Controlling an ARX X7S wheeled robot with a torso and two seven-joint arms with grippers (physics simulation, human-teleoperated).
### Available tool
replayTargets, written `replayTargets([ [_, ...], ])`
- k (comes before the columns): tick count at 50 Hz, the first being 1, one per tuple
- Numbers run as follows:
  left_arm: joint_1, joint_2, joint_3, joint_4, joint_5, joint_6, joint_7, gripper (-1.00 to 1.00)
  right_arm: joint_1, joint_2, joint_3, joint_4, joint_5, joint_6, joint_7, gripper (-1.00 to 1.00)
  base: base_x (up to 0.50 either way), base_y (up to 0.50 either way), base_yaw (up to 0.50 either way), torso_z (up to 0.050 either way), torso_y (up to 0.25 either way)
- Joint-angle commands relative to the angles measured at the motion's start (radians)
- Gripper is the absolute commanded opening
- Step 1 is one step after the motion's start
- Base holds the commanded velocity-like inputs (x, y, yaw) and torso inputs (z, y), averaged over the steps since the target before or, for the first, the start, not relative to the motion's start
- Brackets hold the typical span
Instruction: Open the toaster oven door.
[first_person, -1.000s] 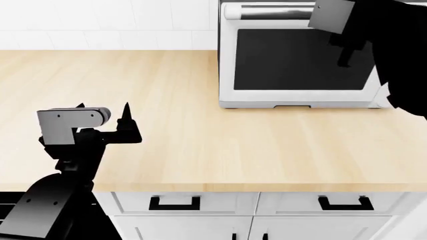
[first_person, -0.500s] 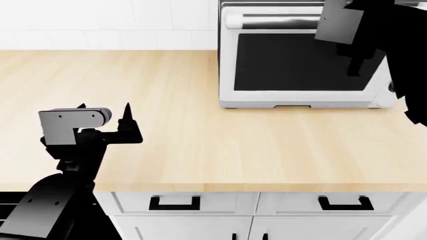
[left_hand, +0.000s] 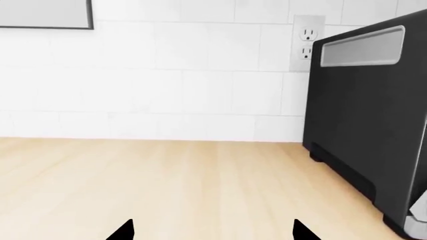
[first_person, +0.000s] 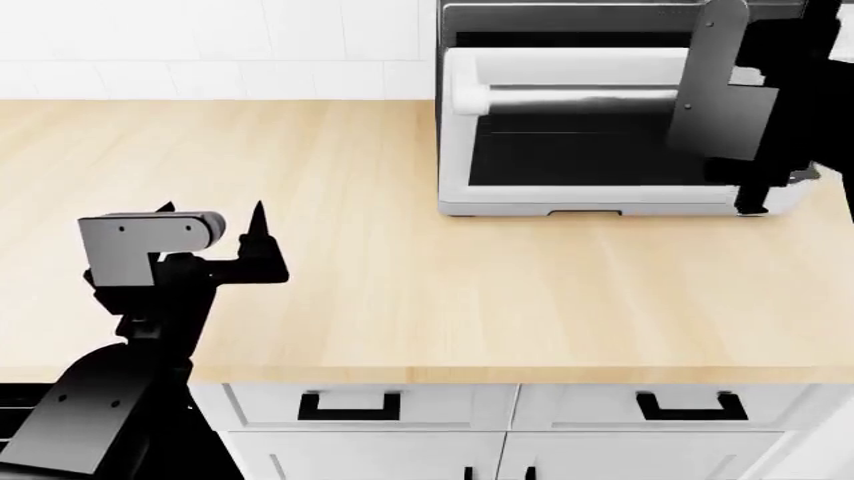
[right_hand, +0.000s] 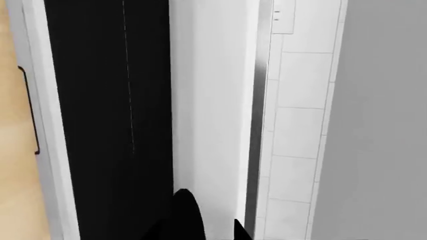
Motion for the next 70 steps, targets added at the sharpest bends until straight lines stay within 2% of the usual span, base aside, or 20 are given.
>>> replayTargets([
  [1,-0.004,0.0,0.006,0.004,-0.004,0.0,-0.003,1.0,-0.017,0.117,0.014,-0.19,0.06,0.071,-0.03,-1.0,0.0,0.0,0.0,0.0,0.0],
  [9,-0.01,0.001,0.013,0.003,-0.007,-0.003,-0.003,1.0,-0.094,0.215,0.033,-0.34,0.099,0.113,0.001,-1.0,0.0,0.0,0.0,0.0,0.004],
  [43,-0.01,-0.004,0.032,0.018,-0.013,-0.006,-0.013,1.0,-0.313,0.443,0.068,-0.619,0.271,0.189,0.229,-1.0,0.0,0.0,0.0,0.001,0.004],
  [51,-0.008,-0.005,0.034,0.017,-0.015,-0.003,-0.014,1.0,-0.337,0.471,0.067,-0.649,0.295,0.197,0.262,-1.0,-0.01,0.0,-0.01,0.003,0.012],
  [57,-0.002,-0.005,0.036,0.015,-0.016,0.004,-0.014,1.0,-0.41,0.505,0.035,-0.671,0.347,0.198,0.371,-1.0,-0.02,0.0,-0.01,0.003,0.012],
  [70,0.002,-0.005,0.042,0.007,-0.014,0.013,-0.017,1.0,-0.5,0.479,-0.019,-0.616,0.38,0.168,0.485,-1.0,-0.02,0.0,-0.01,0.002,0.011],
])
